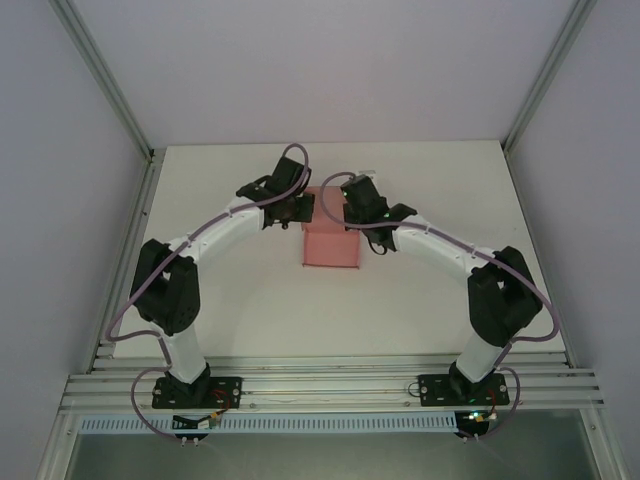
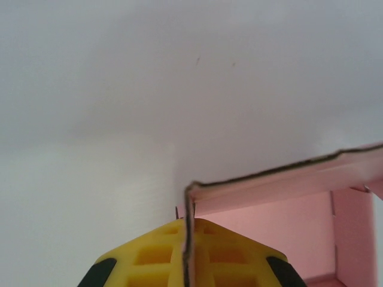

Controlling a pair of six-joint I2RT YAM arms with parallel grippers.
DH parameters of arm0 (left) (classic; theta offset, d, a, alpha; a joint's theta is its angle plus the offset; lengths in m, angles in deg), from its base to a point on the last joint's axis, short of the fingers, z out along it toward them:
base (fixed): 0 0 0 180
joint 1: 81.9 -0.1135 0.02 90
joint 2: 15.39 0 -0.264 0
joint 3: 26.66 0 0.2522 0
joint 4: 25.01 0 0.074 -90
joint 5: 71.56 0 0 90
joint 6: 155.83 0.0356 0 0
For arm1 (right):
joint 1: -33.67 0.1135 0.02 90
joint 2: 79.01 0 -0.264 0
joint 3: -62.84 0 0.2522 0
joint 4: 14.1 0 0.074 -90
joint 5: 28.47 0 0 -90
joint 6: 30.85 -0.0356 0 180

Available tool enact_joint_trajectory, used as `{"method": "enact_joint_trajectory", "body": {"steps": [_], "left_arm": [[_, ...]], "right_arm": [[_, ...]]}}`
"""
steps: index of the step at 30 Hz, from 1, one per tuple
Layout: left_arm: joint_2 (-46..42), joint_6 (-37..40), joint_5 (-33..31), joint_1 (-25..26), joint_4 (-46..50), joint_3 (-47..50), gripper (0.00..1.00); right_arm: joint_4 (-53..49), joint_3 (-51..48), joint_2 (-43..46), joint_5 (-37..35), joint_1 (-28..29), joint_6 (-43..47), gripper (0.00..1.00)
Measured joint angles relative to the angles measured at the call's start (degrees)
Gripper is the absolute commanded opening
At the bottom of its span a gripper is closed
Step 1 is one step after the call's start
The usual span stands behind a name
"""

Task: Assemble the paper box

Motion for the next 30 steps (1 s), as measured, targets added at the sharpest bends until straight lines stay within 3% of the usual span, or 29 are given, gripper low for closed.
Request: {"method": "enact_joint_trajectory", "body": {"steps": [5, 13, 20, 30], "left_arm": [[-0.7, -4.0, -1.9, 0.8, -5.1, 3.2, 0.00], [-1.5, -7.0, -4.2, 1.1, -15.8, 12.1, 0.00], [-4.5, -7.5, -3.6, 1.9, -25.5, 22.0, 0.00], [-13.4, -9.0, -0.8, 2.9, -38.1, 36.7, 0.18]], "right_arm": [[4.7, -0.6, -1.9, -6.4, 1.6, -8.0, 0.00], [17.6, -9.8, -2.8, -13.1, 6.1, -8.4, 0.01], [26.3, -16.9, -2.6, -14.8, 7.8, -8.6, 0.02], [39.6, -26.4, -0.4, -19.8, 12.7, -6.1, 0.02]]}}
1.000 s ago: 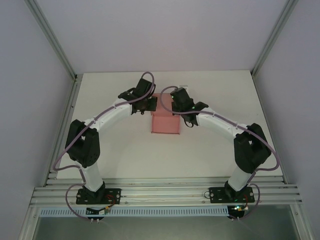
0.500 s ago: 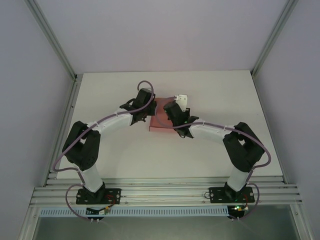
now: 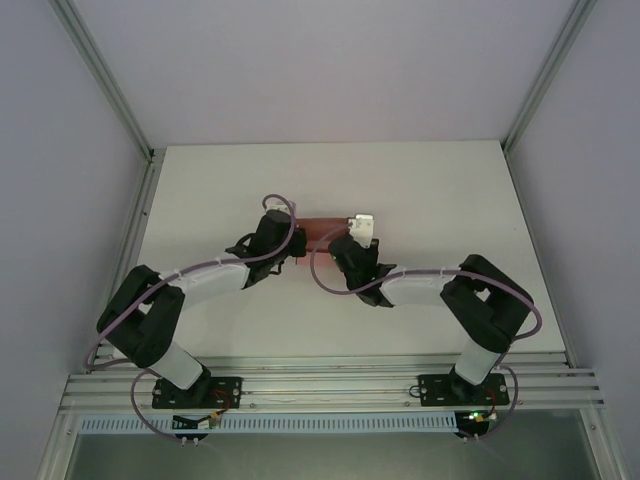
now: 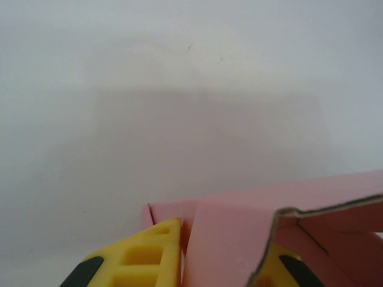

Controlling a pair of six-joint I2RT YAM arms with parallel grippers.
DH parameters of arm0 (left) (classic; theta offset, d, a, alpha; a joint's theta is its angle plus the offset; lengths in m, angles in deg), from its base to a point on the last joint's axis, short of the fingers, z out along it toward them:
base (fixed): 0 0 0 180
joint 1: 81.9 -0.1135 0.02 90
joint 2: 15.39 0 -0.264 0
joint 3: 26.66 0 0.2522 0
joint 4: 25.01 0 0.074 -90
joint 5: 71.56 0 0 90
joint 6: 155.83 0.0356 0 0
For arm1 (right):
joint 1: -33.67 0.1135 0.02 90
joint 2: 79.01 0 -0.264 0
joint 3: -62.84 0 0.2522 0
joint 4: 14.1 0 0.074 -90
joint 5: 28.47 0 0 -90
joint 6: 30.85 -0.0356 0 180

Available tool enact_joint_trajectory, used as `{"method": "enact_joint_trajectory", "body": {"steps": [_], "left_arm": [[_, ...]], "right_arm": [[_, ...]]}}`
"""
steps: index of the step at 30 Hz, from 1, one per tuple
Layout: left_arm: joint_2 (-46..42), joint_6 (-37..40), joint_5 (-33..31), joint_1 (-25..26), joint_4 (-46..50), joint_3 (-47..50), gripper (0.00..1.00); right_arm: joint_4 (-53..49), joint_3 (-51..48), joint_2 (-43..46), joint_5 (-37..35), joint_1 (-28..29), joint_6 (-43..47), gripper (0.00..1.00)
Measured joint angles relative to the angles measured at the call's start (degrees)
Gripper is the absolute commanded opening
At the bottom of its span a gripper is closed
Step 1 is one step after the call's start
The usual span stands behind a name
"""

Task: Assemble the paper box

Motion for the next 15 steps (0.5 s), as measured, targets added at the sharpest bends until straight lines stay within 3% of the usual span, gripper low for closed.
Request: {"method": "enact_joint_trajectory", "body": {"steps": [4, 6, 9, 15], "left_arm": [[-1.2, -0.6, 1.3, 0.0, 1.0, 0.3, 0.26], [-2.8, -0.7, 1.9, 0.2, 2.8, 0.7, 0.50], [-6.3, -1.0, 1.8, 0.7, 5.7, 1.7, 0.74], [-14.4, -2.3, 1.0, 0.8, 12.7, 3.4, 0.91]], "right_arm": [[1.6, -1.0, 0.2, -0.8, 0.4, 1.3, 0.02], [2.8, -2.1, 0.7, -0.7, 0.8, 1.8, 0.01], [6.2, -4.3, 1.2, -0.8, 1.6, 3.3, 0.01], [16.4, -9.2, 1.2, -0.8, 4.0, 9.5, 0.02]]}}
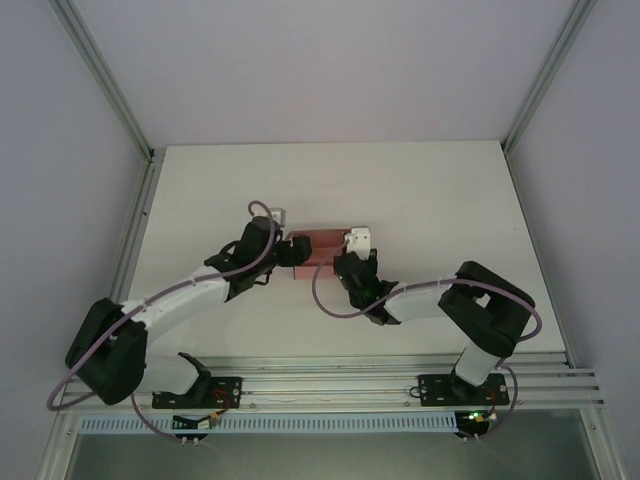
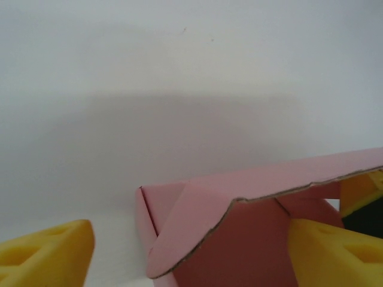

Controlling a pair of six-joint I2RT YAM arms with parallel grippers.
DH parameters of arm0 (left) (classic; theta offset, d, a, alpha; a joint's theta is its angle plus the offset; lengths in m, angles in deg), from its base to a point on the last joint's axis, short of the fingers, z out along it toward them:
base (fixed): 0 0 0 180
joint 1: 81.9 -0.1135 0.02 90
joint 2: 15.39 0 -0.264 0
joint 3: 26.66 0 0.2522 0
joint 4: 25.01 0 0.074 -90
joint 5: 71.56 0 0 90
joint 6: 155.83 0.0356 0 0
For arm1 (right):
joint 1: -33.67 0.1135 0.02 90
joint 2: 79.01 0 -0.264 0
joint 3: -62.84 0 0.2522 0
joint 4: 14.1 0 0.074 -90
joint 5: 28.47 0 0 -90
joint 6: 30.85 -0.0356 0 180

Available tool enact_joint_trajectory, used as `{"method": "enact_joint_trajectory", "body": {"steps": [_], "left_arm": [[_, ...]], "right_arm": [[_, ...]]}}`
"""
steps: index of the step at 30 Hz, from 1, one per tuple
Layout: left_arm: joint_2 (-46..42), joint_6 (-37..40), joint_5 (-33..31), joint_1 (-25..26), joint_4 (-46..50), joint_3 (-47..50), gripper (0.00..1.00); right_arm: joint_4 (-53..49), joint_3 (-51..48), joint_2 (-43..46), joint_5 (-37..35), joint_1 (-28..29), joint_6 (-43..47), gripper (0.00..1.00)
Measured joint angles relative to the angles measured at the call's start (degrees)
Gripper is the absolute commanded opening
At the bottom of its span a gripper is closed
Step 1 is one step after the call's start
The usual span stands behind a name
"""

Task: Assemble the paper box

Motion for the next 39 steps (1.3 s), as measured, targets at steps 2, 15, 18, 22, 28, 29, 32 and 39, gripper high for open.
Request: {"method": "enact_joint_trajectory", "body": {"steps": [2, 15, 18, 22, 28, 29, 32, 39], "left_arm": [[-2.8, -1.5, -0.3, 0.0, 3.0, 0.3, 1.00], [-9.0, -14.7, -4.8, -0.5, 21.7, -12.0, 1.00], [-3.6, -17.1, -5.2, -1.8, 25.1, -15.9, 1.00], [3.6, -18.9, -2.7, -3.1, 26.6, -15.8, 1.00], [7.2, -20.2, 2.0, -3.2, 26.3, -11.1, 0.97], [7.2, -20.2, 2.5, -3.2, 26.2, -10.1, 0.96], [7.2, -20.2, 4.0, -3.2, 25.6, -7.5, 0.90], [8.2, -19.9, 6.6, -3.1, 20.9, -2.8, 0.80]], "right_arm": [[2.3, -1.1, 0.0, 0.0, 0.8, 1.6, 0.04], [4.0, -2.9, 0.5, 0.7, 3.7, 5.2, 0.11], [3.7, -4.0, 1.7, 1.1, 3.8, 5.2, 0.12], [3.3, -4.3, 1.9, 1.2, 4.0, 5.2, 0.13], [-1.1, -4.3, 2.9, 1.7, 5.1, 4.5, 0.23], [-2.7, -4.3, 3.7, 1.9, 5.2, 3.8, 0.26], [-9.0, -4.3, 7.3, 3.4, 5.3, 0.4, 0.35], [-26.5, -5.9, 19.9, 11.6, 5.3, -8.4, 0.75]]}}
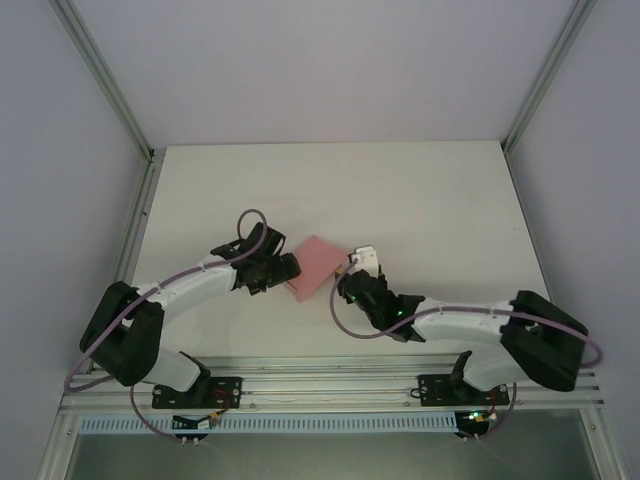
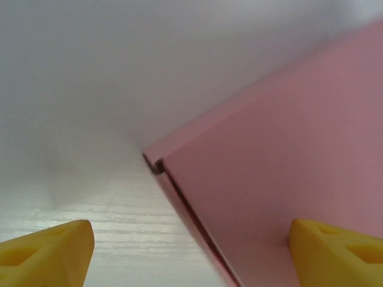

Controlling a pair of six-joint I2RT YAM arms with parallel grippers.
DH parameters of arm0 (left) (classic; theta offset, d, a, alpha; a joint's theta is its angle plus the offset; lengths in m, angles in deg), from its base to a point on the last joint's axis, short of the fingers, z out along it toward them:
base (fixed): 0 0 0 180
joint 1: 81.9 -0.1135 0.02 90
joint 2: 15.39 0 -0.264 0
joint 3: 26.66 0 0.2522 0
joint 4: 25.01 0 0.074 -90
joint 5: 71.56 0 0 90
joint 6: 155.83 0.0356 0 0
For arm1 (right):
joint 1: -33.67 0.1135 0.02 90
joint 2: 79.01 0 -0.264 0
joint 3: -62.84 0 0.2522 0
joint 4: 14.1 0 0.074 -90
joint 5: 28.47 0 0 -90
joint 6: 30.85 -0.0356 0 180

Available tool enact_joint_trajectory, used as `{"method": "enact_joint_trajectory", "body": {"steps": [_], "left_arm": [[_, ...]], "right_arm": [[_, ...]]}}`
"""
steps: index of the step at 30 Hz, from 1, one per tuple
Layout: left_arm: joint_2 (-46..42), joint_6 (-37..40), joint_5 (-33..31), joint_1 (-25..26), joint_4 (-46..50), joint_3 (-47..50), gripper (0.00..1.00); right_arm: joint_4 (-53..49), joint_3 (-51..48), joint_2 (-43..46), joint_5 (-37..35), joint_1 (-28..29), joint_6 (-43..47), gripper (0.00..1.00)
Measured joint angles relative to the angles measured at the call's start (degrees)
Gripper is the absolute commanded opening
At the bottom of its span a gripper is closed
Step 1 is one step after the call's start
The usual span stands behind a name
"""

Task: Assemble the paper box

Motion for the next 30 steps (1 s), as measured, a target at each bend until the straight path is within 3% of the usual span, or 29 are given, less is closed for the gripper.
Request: {"method": "enact_joint_trajectory", "body": {"steps": [1, 5, 11, 14, 20, 30], "left_arm": [[0.4, 0.0, 0.2, 0.0, -0.5, 0.7, 0.78], [1.7, 0.4, 1.0, 0.1, -2.2, 1.2, 0.76], [2.9, 1.7, 1.8, 0.1, -4.2, 1.2, 0.75], [3.4, 2.7, 2.2, 0.1, -5.2, 1.2, 0.75], [3.3, 3.7, 2.2, 0.1, -5.8, 1.2, 0.85], [-4.3, 2.8, 1.0, -0.3, -5.3, 1.7, 1.00]], "right_arm": [[-2.5, -0.4, 2.0, 1.7, 0.1, -0.6, 0.83], [-9.6, -2.2, 8.5, 7.9, 0.2, -1.4, 1.00], [-12.4, -3.3, 14.3, 11.5, -1.2, 1.5, 1.00], [-14.3, -0.2, 13.2, 16.6, -6.3, 3.1, 1.00], [-21.7, 18.0, -0.4, 33.8, -23.8, 5.3, 1.00], [-34.7, 47.4, -31.3, 50.3, -27.9, 17.1, 1.00]]}}
